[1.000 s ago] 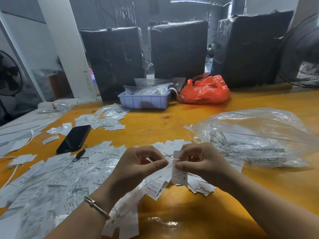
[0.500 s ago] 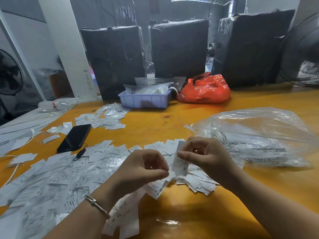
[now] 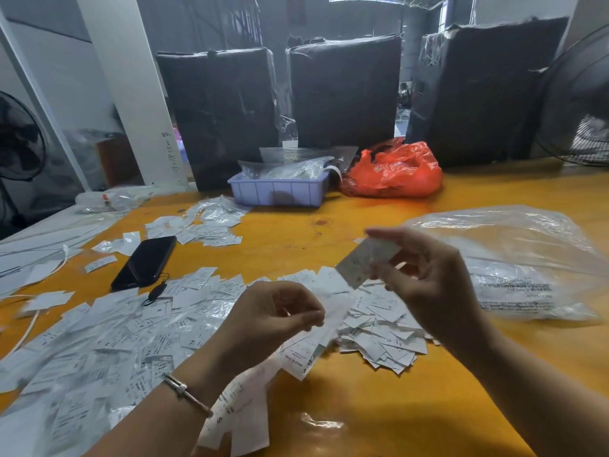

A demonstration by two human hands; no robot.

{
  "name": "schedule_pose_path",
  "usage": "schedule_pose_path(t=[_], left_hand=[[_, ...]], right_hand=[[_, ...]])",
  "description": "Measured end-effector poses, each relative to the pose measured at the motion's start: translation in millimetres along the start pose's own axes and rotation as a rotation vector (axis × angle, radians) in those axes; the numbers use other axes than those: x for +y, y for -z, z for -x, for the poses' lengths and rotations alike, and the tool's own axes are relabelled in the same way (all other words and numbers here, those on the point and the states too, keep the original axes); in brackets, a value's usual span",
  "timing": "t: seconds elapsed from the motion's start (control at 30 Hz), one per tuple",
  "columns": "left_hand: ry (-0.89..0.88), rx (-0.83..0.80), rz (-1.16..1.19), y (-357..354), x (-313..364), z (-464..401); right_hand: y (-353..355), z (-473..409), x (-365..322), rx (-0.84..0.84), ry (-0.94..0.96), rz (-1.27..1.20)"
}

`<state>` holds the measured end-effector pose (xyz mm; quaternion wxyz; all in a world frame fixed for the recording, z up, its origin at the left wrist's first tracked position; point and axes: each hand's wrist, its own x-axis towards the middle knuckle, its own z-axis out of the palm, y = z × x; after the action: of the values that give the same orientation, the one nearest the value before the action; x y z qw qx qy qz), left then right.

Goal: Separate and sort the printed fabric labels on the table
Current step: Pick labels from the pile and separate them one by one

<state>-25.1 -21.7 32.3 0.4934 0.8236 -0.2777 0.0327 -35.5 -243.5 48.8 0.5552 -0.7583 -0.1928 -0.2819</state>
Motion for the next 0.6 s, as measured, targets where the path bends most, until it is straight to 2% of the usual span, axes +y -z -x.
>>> schedule_pose_path(t=[0.13,0.2,0.4,0.6], left_hand=[[-0.021,0.07,0.022,-0.2,3.4,1.0],[-0.035,0.084,0.031,-0.8,5.1,1.7],[-0.04,0.096,0.016,-0.2,6.8,2.1],[-0.037,0.123,0.0,-0.5,7.6,3.1]], right_hand=[[8.0,-2.8,-8.3,0.031,-0.059,-0.306],[6.3,-1.2,-13.1,0.021,-0.053,-0.355],[-3.6,10.6,-21.5,-0.025,0.075,-0.153],[-5.5,14.0,-23.4,0.013,0.15,-0.056]])
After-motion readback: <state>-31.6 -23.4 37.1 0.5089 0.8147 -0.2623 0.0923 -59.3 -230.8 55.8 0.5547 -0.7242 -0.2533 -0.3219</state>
